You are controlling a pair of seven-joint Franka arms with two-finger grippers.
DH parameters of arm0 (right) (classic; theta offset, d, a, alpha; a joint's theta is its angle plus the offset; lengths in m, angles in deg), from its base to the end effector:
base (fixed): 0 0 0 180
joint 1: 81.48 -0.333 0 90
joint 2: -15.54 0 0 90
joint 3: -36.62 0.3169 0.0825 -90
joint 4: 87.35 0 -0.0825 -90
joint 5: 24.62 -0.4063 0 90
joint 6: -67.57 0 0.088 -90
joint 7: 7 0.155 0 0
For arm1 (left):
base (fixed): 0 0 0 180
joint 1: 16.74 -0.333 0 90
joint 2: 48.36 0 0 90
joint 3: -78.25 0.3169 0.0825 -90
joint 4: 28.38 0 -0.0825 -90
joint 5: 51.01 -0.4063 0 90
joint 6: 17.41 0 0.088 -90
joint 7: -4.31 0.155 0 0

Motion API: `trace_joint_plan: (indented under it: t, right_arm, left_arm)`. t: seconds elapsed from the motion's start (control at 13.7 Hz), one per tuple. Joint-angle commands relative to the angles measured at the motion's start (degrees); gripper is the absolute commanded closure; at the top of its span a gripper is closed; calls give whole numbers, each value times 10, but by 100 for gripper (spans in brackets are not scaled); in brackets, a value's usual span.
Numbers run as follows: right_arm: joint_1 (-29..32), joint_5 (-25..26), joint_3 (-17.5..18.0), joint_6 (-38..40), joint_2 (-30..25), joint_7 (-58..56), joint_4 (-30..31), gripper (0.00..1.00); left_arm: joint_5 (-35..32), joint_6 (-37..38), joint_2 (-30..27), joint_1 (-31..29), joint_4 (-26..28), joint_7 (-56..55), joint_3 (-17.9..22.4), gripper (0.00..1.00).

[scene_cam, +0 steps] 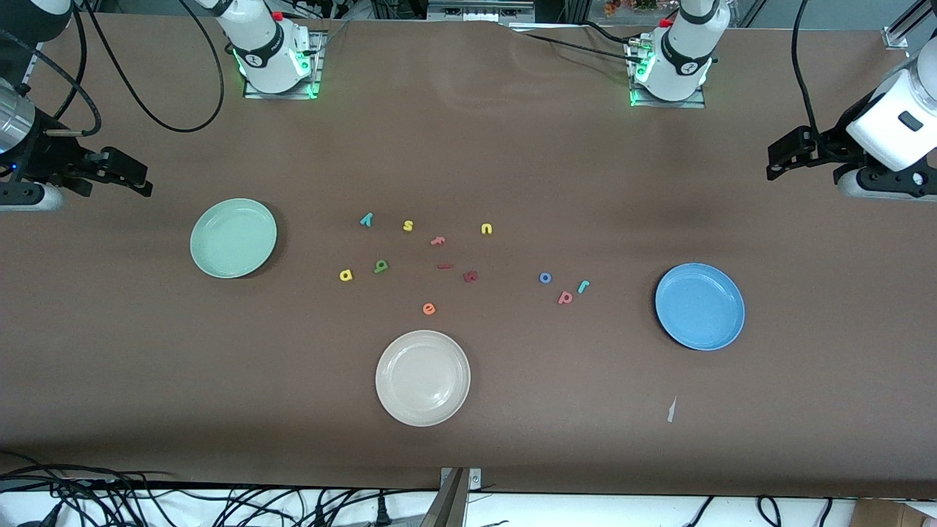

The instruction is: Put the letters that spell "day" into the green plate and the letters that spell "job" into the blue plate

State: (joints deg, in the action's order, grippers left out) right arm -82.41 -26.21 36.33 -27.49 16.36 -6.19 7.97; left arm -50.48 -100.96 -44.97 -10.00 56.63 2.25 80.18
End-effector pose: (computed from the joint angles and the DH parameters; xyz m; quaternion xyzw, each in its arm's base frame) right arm 0.5848 0.0106 0.5307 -0.9999 0.0028 0.0096 0.0137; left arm 0.5773 -0.0506 0.5764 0.9988 -0.0243 -0.0424 0.0011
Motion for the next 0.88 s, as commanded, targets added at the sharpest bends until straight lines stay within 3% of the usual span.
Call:
trace_joint_plan:
  t: [0.0, 0.22, 0.81]
  right_arm:
    - [0, 7, 0, -5, -13, -9, 13, 0]
    - [0, 7, 0, -5, -13, -9, 13, 0]
    - [-1, 11, 1, 0, -13, -5, 13, 0]
  left_arm:
    - [11, 0, 11, 1, -27, -1, 0, 0]
    - [53, -2, 14, -6, -27, 1, 1, 0]
    - [57, -22, 31, 20, -17, 3, -3, 0]
